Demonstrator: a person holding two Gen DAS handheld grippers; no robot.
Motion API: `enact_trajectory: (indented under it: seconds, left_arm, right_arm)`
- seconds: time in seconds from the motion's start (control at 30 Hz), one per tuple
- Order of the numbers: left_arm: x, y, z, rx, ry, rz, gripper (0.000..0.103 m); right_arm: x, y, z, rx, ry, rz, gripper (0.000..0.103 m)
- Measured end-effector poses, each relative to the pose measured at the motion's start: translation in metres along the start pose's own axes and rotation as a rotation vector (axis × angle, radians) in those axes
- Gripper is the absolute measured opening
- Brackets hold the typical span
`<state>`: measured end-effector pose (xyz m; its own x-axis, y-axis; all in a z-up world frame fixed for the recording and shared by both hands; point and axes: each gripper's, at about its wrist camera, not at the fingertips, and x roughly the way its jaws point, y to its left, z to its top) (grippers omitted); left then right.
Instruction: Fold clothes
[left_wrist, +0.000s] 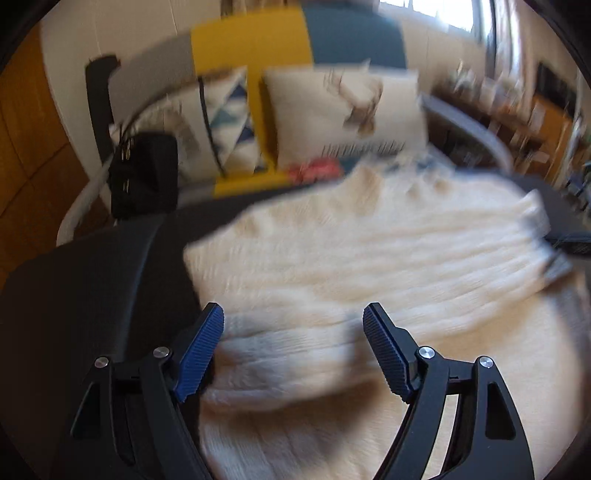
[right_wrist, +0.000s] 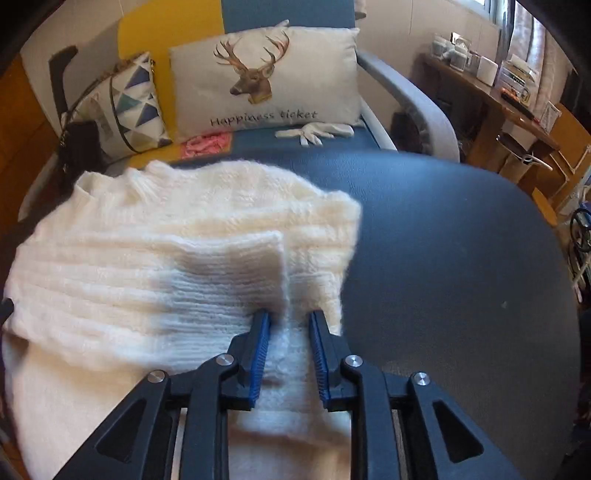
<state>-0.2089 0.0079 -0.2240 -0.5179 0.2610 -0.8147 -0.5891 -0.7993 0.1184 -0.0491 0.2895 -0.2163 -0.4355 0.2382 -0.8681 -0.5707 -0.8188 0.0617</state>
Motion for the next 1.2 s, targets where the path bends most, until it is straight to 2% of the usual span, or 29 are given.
enact_trajectory:
  seconds: [0.1,0.13,0.3,0.33,0.4,0.43,0.5,0.53,0.63,0.7,0.83,0.93,1.03,1.13,1.2]
  left_arm:
    - [-0.006,0.007,-0.003,-0.037,-0.066,-0.051,0.083]
    - [-0.014,0.008,-0.002,-0.045,-0.103,-0.068,0.083]
    - [-0.019,0.001,0.026,-0.023,-0.196,-0.078,0.083]
    - [-0.013,-0.002,0.032,-0.011,-0.19,-0.058,0.083]
    - [0.025,-0.001,0.039,0.011,-0.07,0.023,0.083]
    - [0.037,0.004,0.04,-0.001,-0.035,0.029,0.084]
    - [0.041,0.015,0.036,-0.073,-0.05,-0.038,0.084]
    - [0.04,0.019,0.036,-0.093,-0.065,-0.062,0.084]
    - [0.022,0.018,0.05,-0.096,-0.178,-0.117,0.084]
    - [0.021,0.01,0.068,-0.064,-0.202,-0.14,0.084]
    - [0.04,-0.009,0.093,0.0,-0.158,-0.092,0.084]
    - [0.063,-0.021,0.111,0.033,-0.099,-0.055,0.084]
    - [0.095,-0.027,0.116,0.054,0.023,0.038,0.084]
    - [0.093,-0.019,0.115,0.004,0.015,-0.003,0.084]
    - [0.089,-0.013,0.113,-0.019,0.01,-0.024,0.084]
  right_arm:
    - [-0.013,0.001,0.003,0.001,0.006,-0.005,0.021]
    - [-0.021,0.003,0.008,0.0,-0.022,-0.016,0.021]
    - [-0.024,0.037,0.043,-0.053,-0.09,0.108,0.023]
    - [-0.012,0.046,0.047,-0.084,-0.063,0.087,0.023]
    - [0.014,0.063,0.054,-0.146,-0.007,0.042,0.023]
    - [0.03,0.064,0.051,-0.163,0.044,0.002,0.023]
    - [0.026,0.064,0.052,-0.149,0.017,0.003,0.023]
    - [0.018,0.068,0.055,-0.144,-0.019,0.039,0.023]
    - [0.008,0.088,0.068,-0.177,-0.08,0.098,0.023]
    - [0.012,0.106,0.079,-0.216,-0.087,0.104,0.023]
    - [0.047,0.135,0.099,-0.254,-0.029,0.071,0.023]
    - [0.067,0.142,0.101,-0.285,-0.03,-0.03,0.023]
    - [0.075,0.145,0.1,-0.327,-0.068,-0.082,0.023]
    - [0.076,0.141,0.103,-0.311,-0.082,-0.073,0.023]
    - [0.071,0.133,0.106,-0.263,-0.072,-0.021,0.023]
